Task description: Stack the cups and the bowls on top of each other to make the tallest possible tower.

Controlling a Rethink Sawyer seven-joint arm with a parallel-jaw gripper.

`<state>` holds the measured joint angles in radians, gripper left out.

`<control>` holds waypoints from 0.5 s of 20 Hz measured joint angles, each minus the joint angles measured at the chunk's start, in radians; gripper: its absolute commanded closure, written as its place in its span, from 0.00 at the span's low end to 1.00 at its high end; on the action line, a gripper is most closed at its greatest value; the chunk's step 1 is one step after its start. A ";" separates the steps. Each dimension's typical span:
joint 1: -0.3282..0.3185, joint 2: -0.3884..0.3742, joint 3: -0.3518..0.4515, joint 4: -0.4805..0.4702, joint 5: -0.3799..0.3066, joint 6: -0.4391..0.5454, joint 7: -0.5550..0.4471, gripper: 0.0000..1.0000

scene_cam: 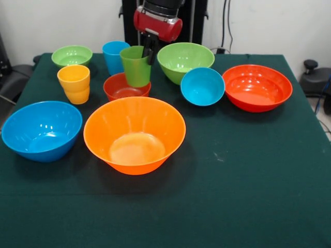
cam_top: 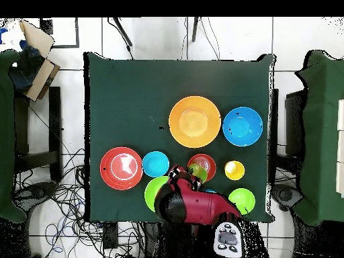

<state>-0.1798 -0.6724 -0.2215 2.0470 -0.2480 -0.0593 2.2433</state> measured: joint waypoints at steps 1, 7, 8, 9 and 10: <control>0.000 0.004 0.000 0.000 0.000 0.000 0.000 1.00; 0.000 0.013 0.000 0.000 0.000 0.000 0.000 1.00; 0.000 0.013 0.000 0.000 0.000 0.000 0.000 1.00; 0.000 0.013 0.000 0.000 0.000 0.000 0.000 1.00; 0.000 0.013 0.000 0.000 0.000 0.000 0.000 1.00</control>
<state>-0.1798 -0.6592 -0.2213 2.0469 -0.2480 -0.0593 2.2433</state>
